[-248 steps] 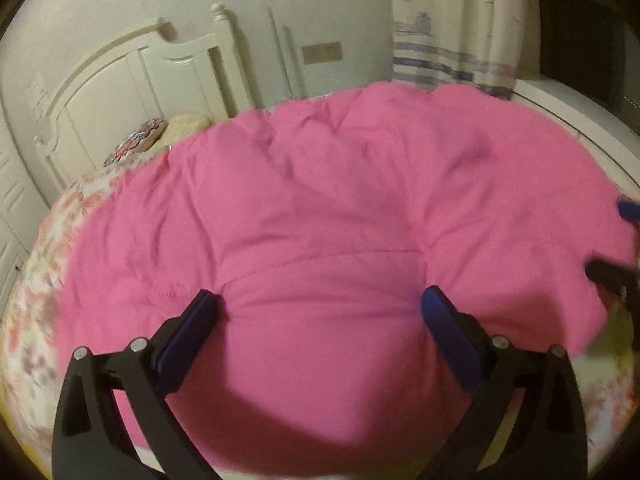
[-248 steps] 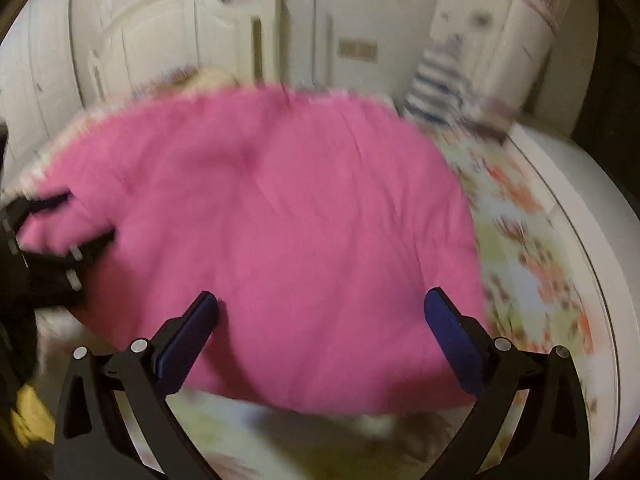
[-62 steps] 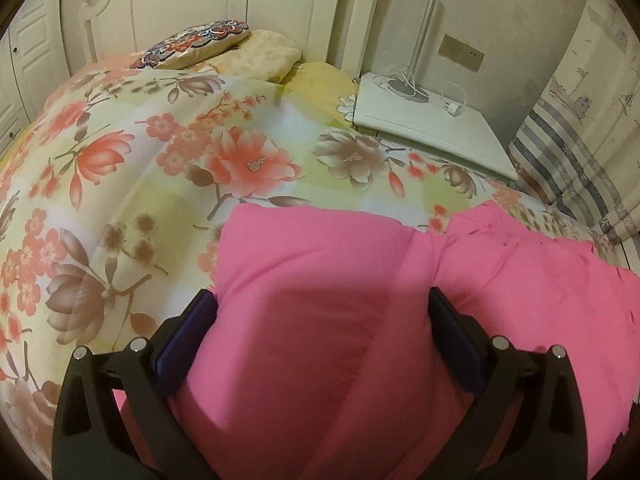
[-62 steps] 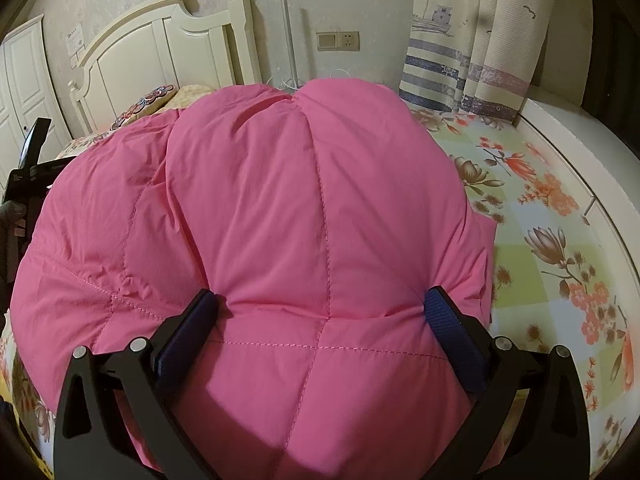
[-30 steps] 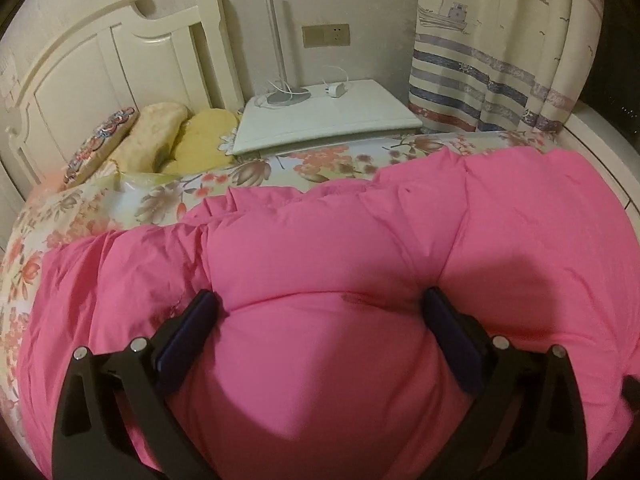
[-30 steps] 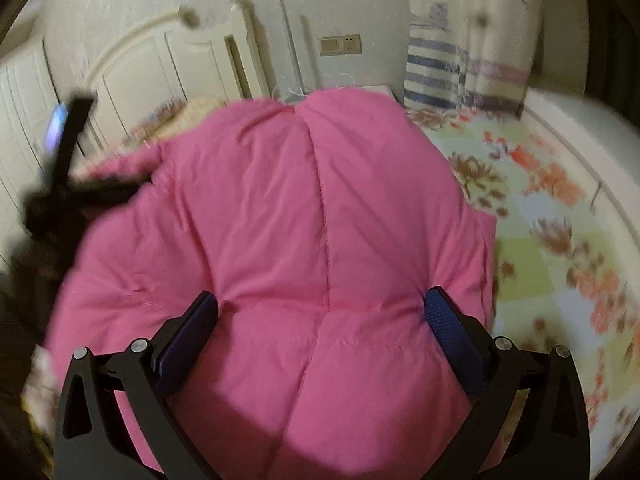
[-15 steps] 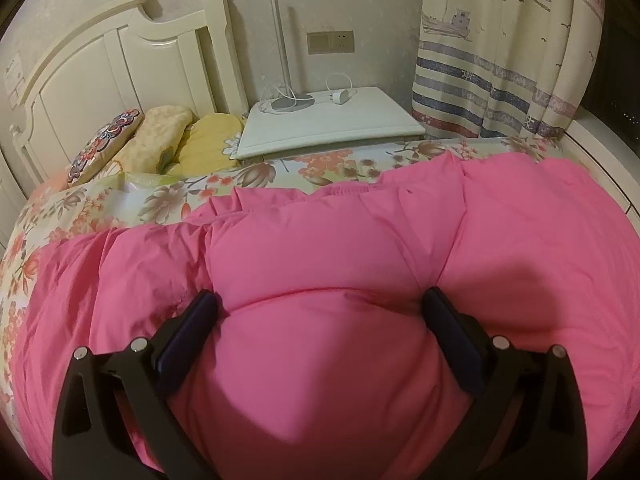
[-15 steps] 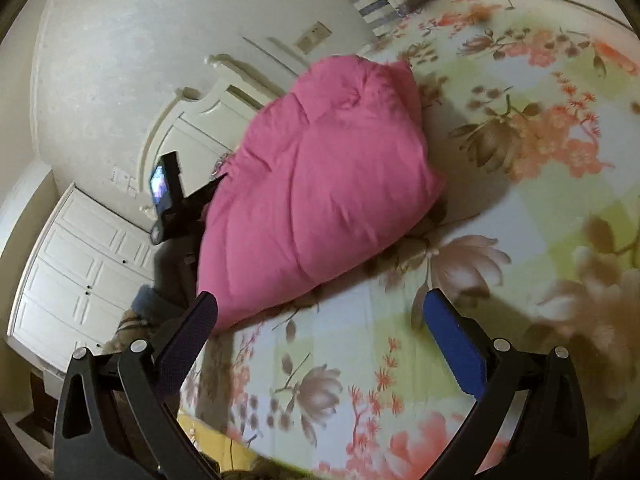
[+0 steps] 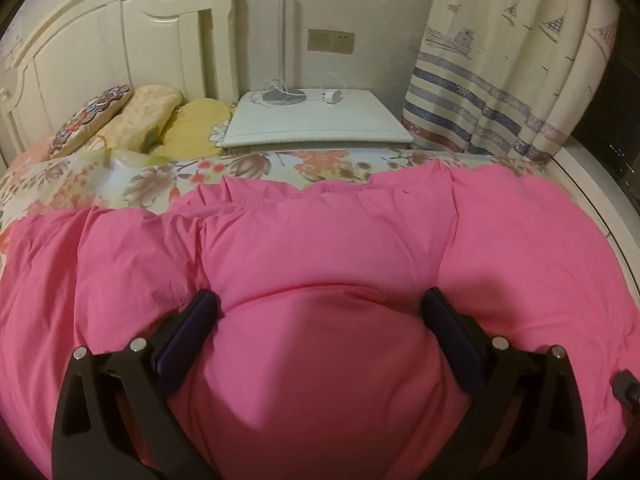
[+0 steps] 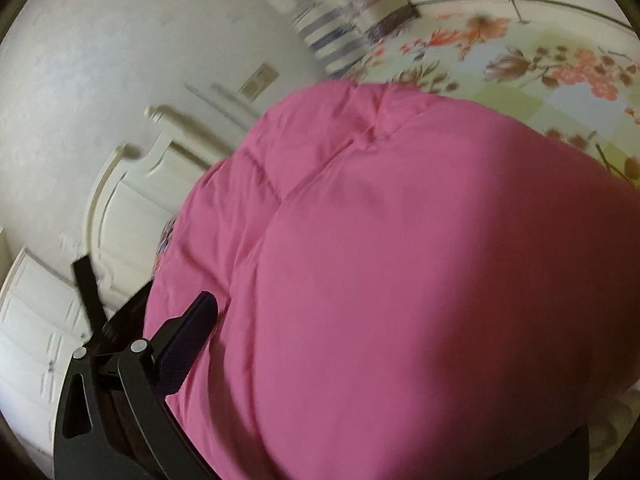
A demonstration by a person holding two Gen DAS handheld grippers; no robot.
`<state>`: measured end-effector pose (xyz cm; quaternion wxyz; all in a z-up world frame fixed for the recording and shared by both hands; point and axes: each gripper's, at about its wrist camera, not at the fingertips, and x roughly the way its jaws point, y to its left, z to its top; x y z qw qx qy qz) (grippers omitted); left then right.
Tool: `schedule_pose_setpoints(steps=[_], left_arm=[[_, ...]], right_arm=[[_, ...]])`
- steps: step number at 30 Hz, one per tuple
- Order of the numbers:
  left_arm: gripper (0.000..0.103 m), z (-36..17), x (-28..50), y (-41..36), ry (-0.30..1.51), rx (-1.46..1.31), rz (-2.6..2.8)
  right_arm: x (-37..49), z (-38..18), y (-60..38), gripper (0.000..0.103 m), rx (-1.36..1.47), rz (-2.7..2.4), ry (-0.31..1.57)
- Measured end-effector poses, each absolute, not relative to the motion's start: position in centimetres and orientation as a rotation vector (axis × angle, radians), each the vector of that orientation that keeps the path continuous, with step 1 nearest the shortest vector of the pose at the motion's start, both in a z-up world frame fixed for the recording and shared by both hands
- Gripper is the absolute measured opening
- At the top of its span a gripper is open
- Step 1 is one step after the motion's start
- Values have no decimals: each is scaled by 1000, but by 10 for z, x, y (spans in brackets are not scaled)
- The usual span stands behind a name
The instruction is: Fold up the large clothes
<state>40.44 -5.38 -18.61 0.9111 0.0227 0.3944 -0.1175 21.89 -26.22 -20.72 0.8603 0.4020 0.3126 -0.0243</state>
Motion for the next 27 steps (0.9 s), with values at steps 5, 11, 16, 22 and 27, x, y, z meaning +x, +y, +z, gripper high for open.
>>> schedule_pose_setpoints(steps=[5,11,16,22,27], left_arm=[[101,-186,400,-53,800,53,-211],[101,-186,383,-56,771,82,-192],[101,-186,365,-61,757,105,-196],[101,-184,346,-86,792,166,-229],[101,-169,336,-128,825,260,-261]], right_arm=[[208,-215,-284,57,980,89,503],[191,-204,-289,49,960,141,428],[172,-208,-301,48,1015,204,415],[142,-201,-317,46,1022,239,378],[108,-191,-338,46,1024,220,323]])
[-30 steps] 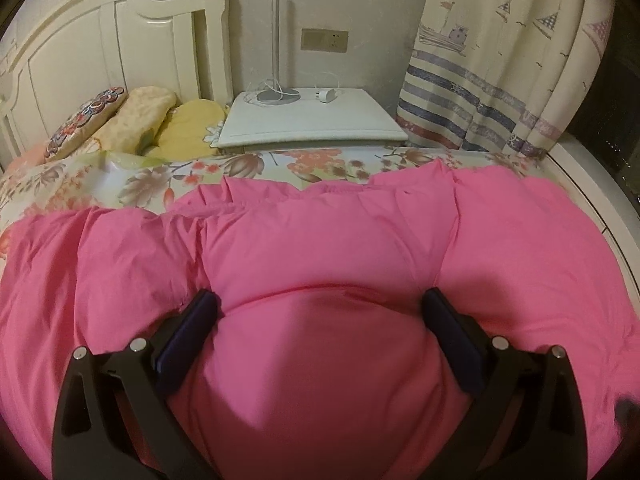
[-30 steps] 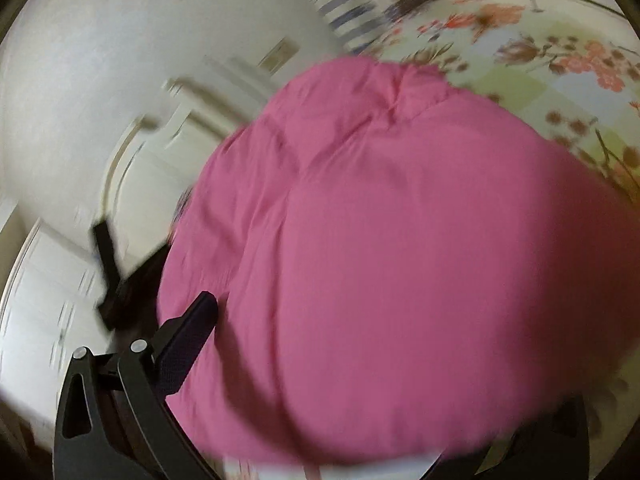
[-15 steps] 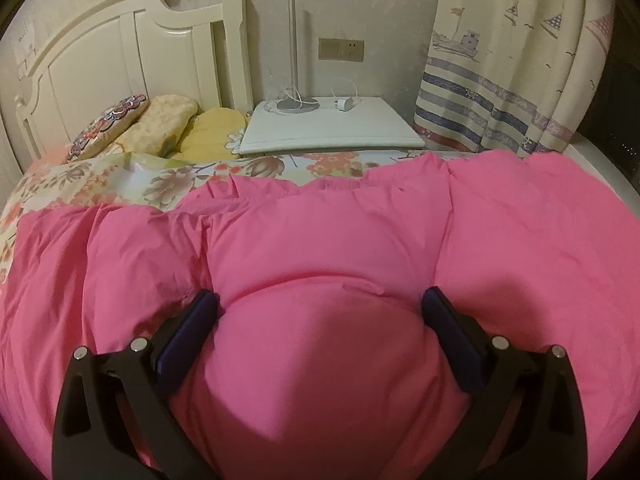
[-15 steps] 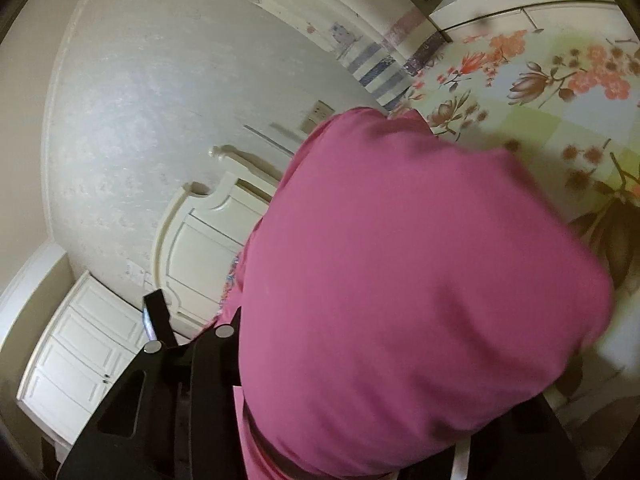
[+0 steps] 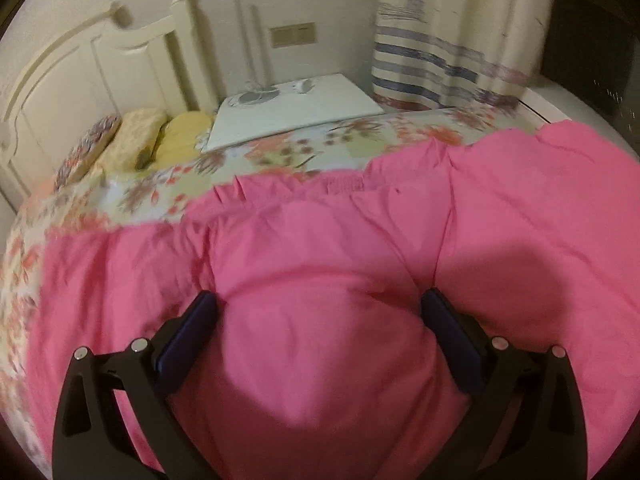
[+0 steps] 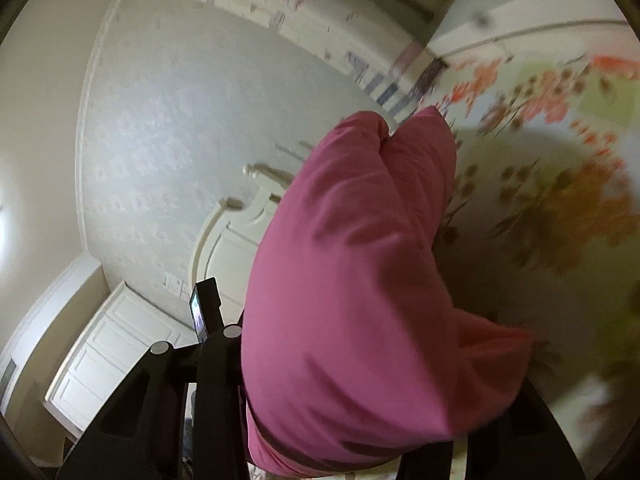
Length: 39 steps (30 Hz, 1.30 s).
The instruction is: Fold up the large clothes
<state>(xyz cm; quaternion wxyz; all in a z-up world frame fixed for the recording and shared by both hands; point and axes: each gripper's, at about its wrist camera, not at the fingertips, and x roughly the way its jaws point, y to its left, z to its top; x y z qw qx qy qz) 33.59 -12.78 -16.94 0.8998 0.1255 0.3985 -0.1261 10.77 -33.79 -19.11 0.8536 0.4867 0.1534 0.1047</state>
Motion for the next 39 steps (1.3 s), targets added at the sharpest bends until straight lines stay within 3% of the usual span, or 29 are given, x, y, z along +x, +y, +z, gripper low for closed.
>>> schedule_pose_setpoints(steps=[7,12,16,22,28,31,35,39], left_arm=[[101,-110,285,-120,677,145,-255],[101,-104,225,-100,636,156,-256],[101,-117,183,-111,585,238,-307],[101,-192,181,-152,710,357,-358],[101,-193,177,-129,716,286,-387],[98,-167,168,-87,686,173,-413],[99,-138,174,28,604,-41,-246],[99,-171,202,108,756,-175,-144]], right_arm=[[79,-194,-378,46,1039,112,274],[77,-180,-372,46,961,109,266],[89,-165,-364,47,898,96,255],[84,-124,-327,47,704,98,258],[95,-73,-242,47,361,110,231],[97,-55,-195,48,189,111,206],[107,-49,-136,50,-10,106,202],[123,-58,-75,53,-205,122,206]])
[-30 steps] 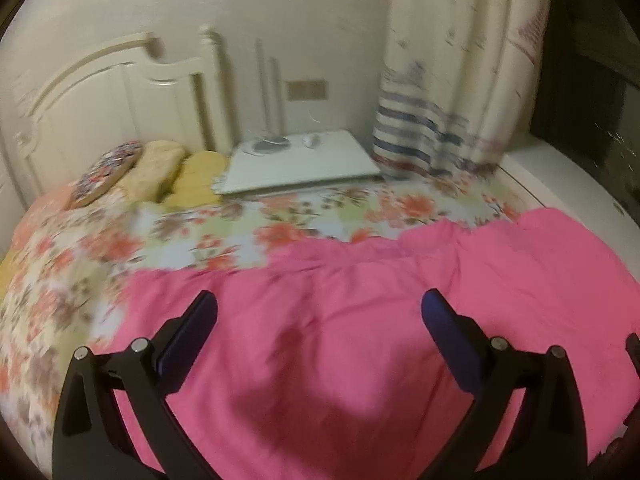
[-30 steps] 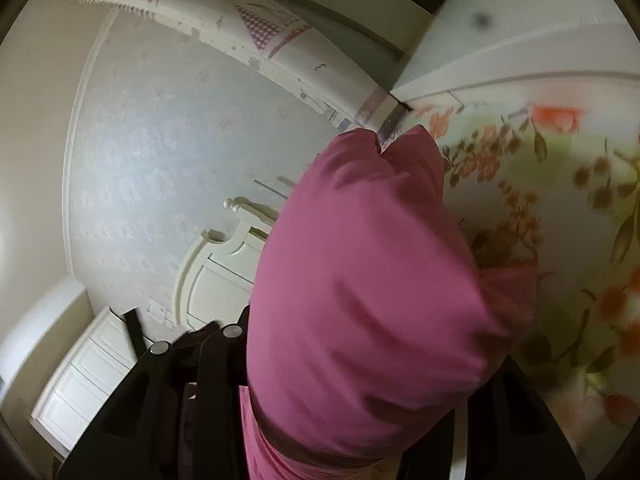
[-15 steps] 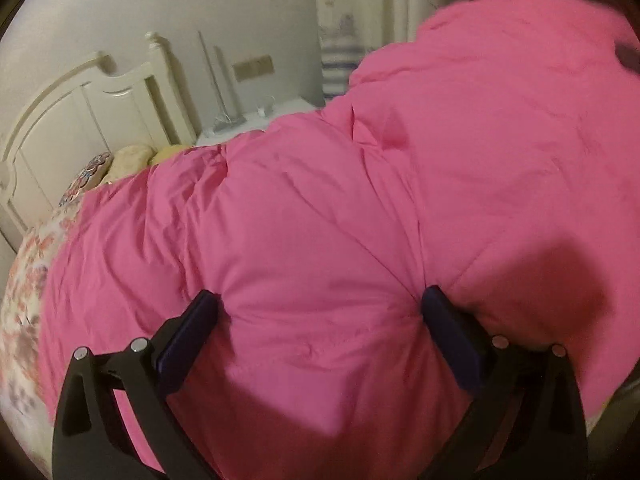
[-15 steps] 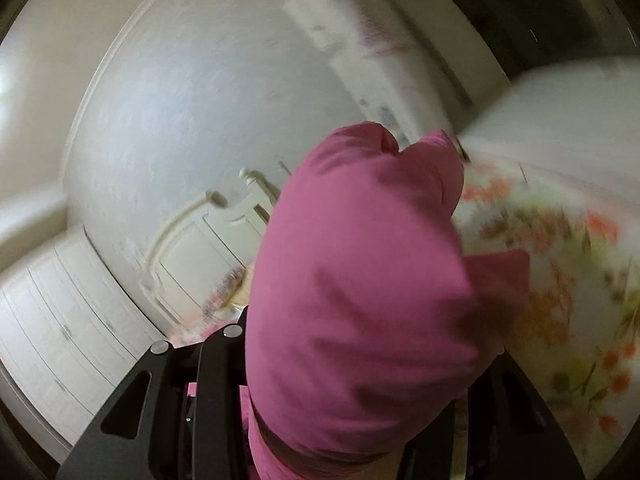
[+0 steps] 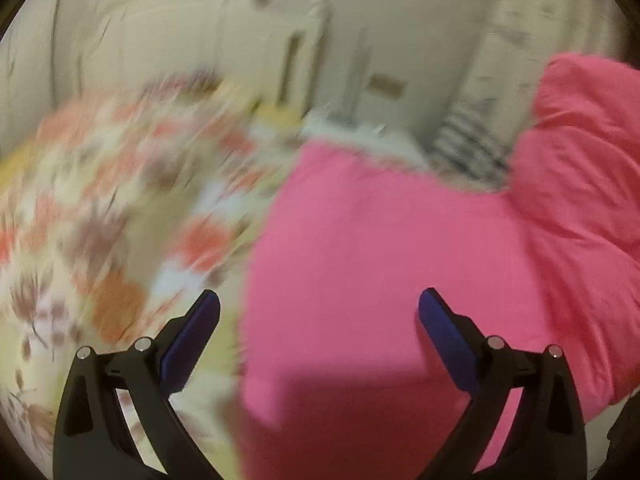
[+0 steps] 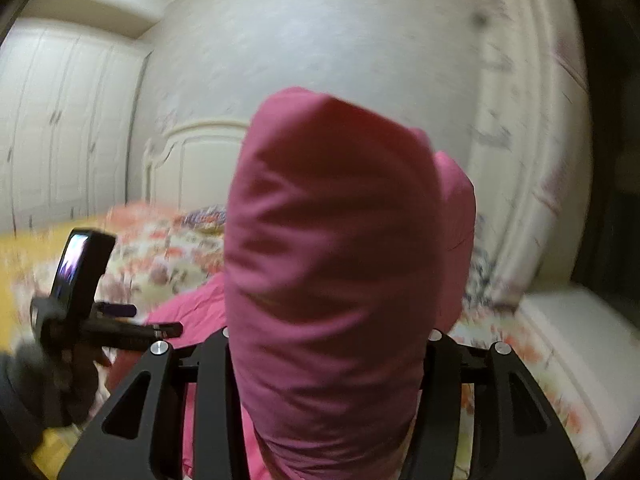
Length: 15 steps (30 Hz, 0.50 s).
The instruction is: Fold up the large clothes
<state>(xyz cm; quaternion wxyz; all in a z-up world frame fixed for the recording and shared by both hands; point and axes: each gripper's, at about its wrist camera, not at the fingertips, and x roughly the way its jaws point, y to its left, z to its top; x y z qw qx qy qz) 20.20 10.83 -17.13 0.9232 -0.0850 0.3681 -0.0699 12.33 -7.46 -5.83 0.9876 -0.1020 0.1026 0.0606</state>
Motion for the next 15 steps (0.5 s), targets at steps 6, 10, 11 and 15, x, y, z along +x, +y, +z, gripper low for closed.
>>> schedule_pose_setpoints(steps=[6,10,11,15], left_arm=[[100,-206,197,131,791,-239,-240],[100,-201,199,153,785,-329,-264],[100,-201,196,165,779,-363,-273],[99,-197,185,186,765,-407,-262]], right_arm=[[142,-95,20,55,-503,206,237],[155,-116,49,55,-586,234,266],[157,-119,51,55,-594,240,266],[148,-109,49,55,-546,263,231]])
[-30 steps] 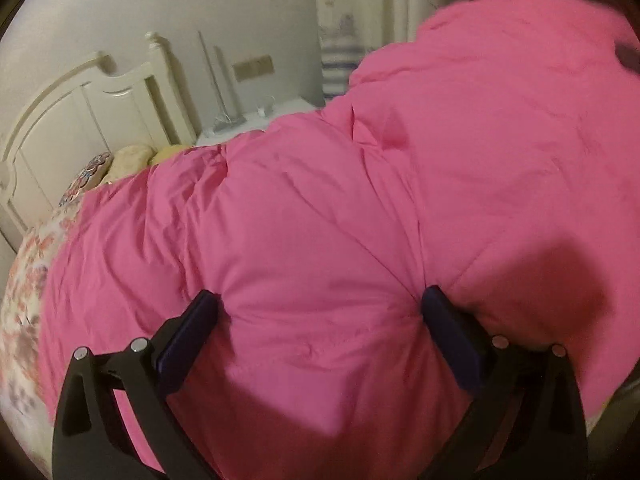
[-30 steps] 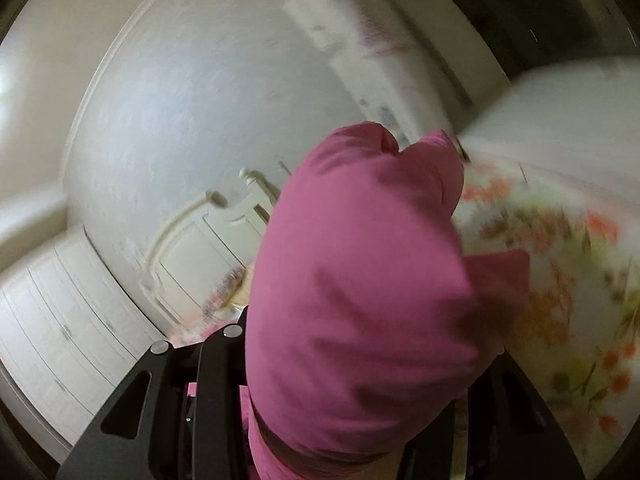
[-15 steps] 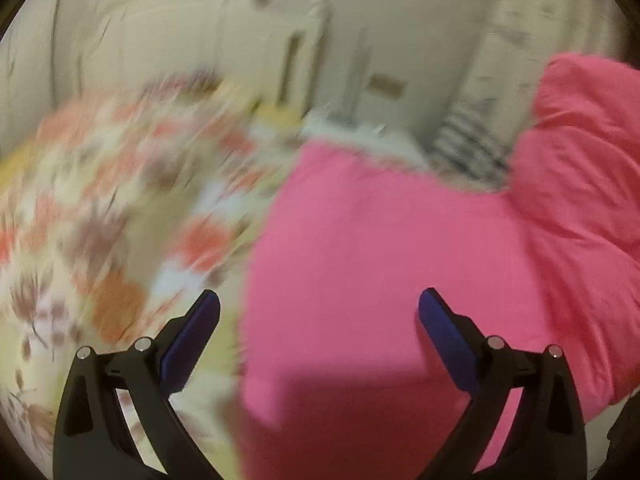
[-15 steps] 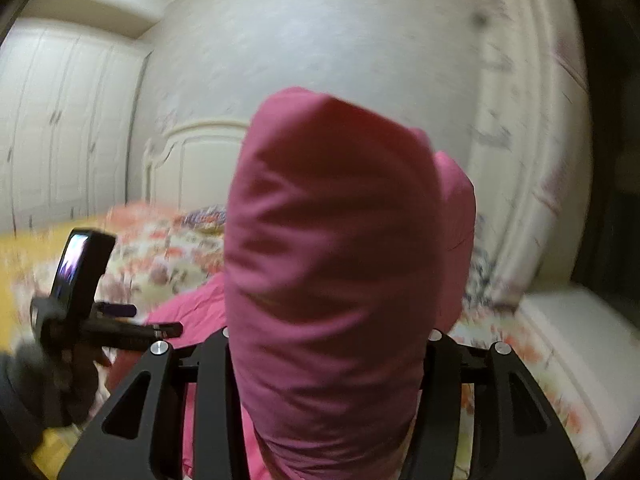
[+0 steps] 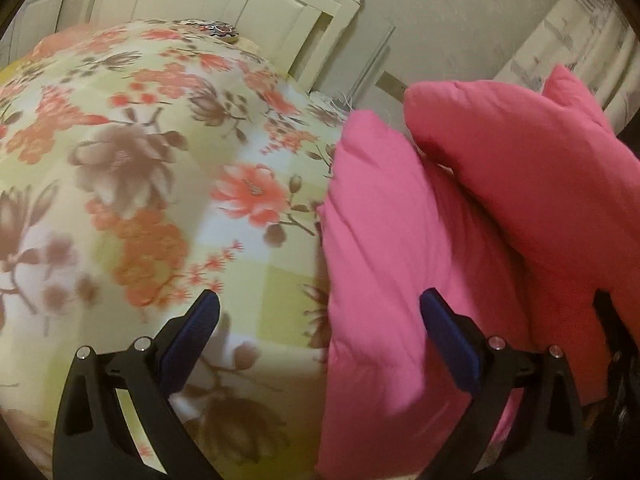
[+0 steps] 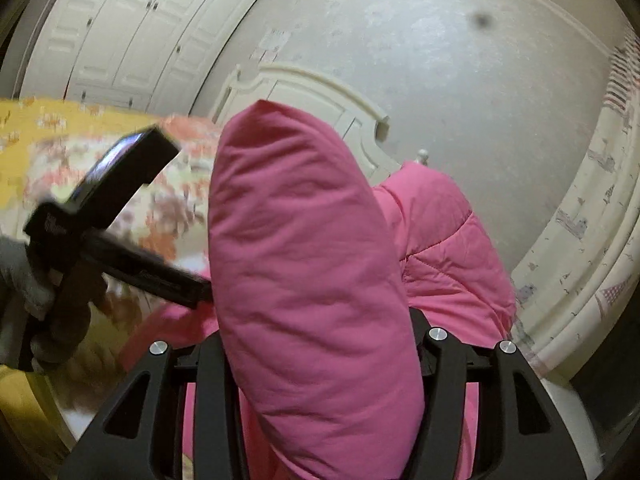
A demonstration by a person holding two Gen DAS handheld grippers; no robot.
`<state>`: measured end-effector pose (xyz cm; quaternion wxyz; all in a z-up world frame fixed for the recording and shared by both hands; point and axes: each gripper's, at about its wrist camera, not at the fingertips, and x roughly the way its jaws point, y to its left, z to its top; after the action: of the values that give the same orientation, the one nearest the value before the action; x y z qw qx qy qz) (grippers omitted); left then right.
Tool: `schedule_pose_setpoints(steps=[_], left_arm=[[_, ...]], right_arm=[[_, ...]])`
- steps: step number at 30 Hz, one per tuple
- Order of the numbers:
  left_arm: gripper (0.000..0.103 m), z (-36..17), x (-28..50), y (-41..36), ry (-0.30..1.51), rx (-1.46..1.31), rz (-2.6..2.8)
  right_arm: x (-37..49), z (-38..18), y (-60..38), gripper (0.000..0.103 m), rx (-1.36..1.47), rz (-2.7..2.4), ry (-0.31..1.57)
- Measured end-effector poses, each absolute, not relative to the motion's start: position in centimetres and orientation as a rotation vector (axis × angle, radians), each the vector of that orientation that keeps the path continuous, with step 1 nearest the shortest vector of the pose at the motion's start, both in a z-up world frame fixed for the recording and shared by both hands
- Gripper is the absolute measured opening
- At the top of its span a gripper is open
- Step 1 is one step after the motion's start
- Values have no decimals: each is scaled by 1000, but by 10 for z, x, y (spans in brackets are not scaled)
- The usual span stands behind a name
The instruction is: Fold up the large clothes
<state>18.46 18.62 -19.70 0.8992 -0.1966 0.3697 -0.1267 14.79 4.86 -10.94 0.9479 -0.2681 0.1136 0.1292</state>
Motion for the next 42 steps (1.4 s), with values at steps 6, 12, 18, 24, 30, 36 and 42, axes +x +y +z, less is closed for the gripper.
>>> schedule_pose_setpoints(steps=[6,12,18,24,30,36,42], left_arm=[[99,-199,186,169,781,-270,-250],[94,-146,172,246,680,-356,3],[101,-17,135,164,445,-48,-169],[101,-6,186,34,550,234,-345],[101,-65,275,30,788,218,-381],[101,-98,296,69,747,121,-470],[101,-127,315,119,722,-102,-435]], right_arm=[[148,-119,76,56,-620,307,233],[148,-193,107,70,-974,252,273],[151,-205,119,70,-1044,233,291],[154,-202,118,71,-1063,227,296],[137,-207,117,76,-1040,239,262],[106,-189,102,90,-990,398,232],[68,-100,31,95,-675,579,168]])
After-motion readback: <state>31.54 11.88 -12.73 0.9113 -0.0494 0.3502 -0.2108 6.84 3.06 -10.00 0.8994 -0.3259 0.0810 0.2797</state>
